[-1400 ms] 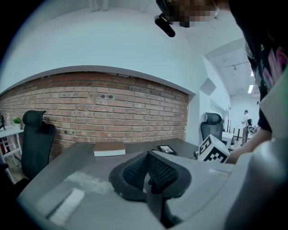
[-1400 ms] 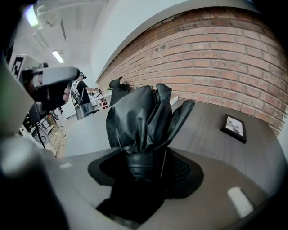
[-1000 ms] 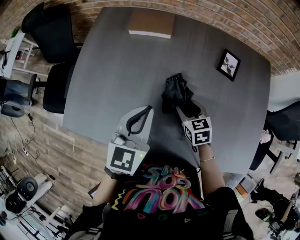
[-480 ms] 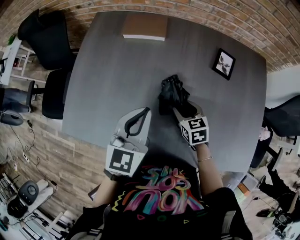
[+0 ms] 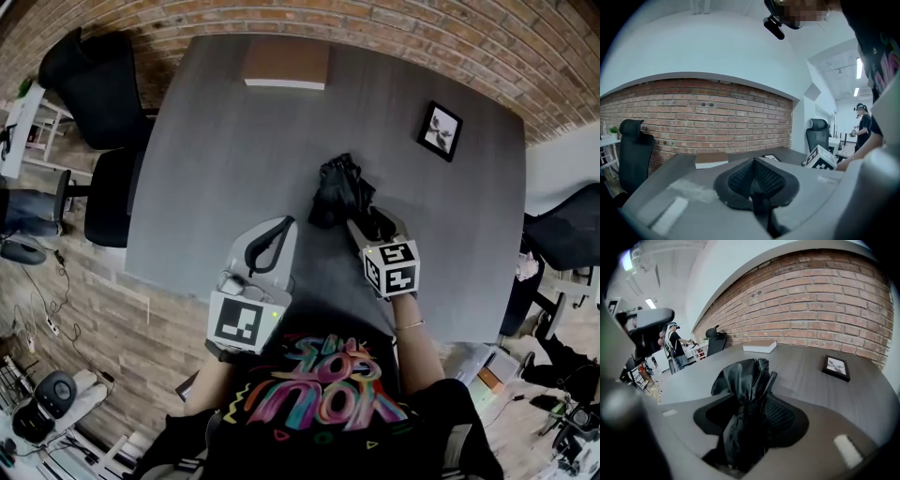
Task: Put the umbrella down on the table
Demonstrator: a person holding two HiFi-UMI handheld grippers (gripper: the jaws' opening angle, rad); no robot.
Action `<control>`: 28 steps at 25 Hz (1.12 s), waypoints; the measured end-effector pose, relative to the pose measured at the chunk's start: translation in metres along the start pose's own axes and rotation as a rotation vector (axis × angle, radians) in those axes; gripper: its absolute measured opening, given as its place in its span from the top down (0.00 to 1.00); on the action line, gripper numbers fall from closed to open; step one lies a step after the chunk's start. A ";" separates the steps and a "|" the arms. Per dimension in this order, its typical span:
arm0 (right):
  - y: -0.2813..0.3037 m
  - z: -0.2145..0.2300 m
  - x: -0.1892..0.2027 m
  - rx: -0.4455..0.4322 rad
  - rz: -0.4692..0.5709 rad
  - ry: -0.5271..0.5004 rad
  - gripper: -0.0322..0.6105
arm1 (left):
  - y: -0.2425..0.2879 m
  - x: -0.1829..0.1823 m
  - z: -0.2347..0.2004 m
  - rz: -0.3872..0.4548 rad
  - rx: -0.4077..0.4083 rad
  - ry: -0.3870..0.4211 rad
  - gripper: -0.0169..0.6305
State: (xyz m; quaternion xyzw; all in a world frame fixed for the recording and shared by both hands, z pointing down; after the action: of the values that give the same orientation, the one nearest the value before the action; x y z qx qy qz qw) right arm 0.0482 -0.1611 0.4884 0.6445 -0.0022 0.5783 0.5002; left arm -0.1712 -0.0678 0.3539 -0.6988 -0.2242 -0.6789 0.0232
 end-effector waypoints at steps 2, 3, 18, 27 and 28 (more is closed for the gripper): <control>-0.010 -0.001 -0.003 -0.002 0.033 0.023 0.61 | -0.002 -0.001 0.000 0.005 0.005 0.007 0.97; -0.015 -0.001 -0.005 -0.004 0.054 0.039 0.61 | -0.002 -0.002 0.001 0.007 0.009 0.011 0.97; -0.137 -0.009 -0.054 -0.023 0.501 0.114 0.72 | 0.013 -0.013 0.022 0.015 0.133 0.031 0.97; -0.191 -0.003 -0.046 0.061 0.612 0.046 0.81 | 0.026 -0.016 0.031 0.013 0.174 0.041 0.97; -0.196 -0.002 -0.044 0.078 0.618 0.052 0.82 | 0.027 -0.016 0.031 0.014 0.176 0.041 0.97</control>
State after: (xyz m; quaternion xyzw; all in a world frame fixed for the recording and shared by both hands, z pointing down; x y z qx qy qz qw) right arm 0.1461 -0.0871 0.3296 0.6170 -0.1631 0.7188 0.2758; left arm -0.1329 -0.0859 0.3432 -0.6817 -0.2775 -0.6705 0.0937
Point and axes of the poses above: the fingertips, and each gripper's own axes: y forward along the fingers, z to its right, x out of its underside, the point moved 10 cm from there along -y, backward along the fingers, and after that the axes turned 1 degree about -x, right-handed, at the moved point
